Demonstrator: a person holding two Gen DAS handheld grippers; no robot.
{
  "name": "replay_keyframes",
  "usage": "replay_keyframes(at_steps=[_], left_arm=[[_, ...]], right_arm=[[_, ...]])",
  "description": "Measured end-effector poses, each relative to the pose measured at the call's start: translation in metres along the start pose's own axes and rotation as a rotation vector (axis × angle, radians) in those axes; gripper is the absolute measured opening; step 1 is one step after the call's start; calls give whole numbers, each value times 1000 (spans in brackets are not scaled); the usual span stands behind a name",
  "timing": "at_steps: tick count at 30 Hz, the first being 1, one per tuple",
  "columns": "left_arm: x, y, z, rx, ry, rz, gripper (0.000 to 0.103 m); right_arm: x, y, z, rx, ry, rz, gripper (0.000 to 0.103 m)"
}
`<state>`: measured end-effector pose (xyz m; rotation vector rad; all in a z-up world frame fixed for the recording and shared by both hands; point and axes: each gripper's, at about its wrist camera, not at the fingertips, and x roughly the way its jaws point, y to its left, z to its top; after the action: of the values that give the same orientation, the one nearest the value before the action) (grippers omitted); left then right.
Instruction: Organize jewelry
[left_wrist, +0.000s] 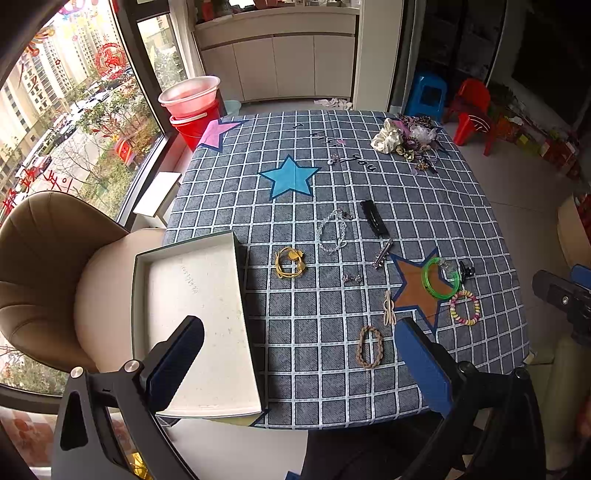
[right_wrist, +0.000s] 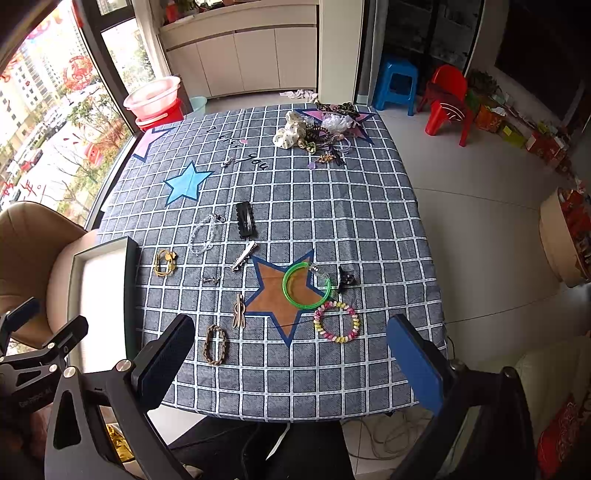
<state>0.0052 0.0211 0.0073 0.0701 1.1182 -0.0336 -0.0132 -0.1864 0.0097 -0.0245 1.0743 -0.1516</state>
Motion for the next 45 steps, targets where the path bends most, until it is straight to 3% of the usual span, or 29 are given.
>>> replay_keyframes(at_steps=[45], left_arm=[[5,4,2,20,10,-10,103]], right_arm=[[7,-1,-6,21,18,0,103]])
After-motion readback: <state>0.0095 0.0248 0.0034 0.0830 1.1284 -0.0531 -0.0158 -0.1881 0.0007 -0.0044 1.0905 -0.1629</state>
